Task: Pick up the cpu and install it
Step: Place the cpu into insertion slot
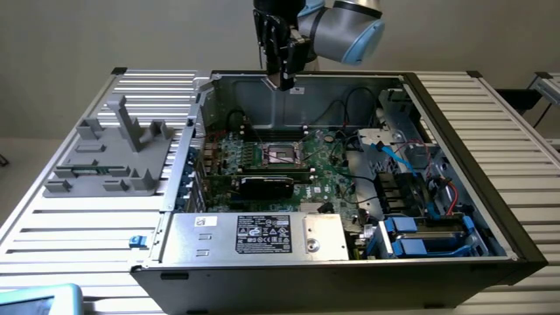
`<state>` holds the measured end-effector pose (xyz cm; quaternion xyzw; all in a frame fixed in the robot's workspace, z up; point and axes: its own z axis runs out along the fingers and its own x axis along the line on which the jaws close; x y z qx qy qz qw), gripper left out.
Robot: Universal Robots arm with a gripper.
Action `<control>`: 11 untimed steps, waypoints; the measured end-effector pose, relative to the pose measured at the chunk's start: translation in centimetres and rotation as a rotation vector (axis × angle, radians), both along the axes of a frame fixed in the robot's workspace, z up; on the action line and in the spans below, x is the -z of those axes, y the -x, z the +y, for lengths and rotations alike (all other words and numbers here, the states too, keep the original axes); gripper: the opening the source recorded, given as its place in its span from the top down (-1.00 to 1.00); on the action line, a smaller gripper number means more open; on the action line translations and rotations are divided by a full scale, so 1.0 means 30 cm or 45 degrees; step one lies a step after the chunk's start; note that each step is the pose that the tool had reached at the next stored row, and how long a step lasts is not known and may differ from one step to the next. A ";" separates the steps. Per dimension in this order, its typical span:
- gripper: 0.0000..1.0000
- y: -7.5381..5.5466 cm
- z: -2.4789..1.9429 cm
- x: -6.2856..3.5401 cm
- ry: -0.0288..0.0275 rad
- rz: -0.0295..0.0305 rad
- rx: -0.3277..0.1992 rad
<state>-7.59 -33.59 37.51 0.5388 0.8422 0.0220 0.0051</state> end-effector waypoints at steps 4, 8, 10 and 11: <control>-0.10 0.000 0.000 0.000 0.0000 -0.0001 0.025; -0.10 0.000 0.000 0.000 0.0000 0.0000 0.110; -0.10 0.000 0.000 0.001 0.0000 0.0000 0.153; -0.10 0.000 0.000 0.001 0.0000 0.0000 0.173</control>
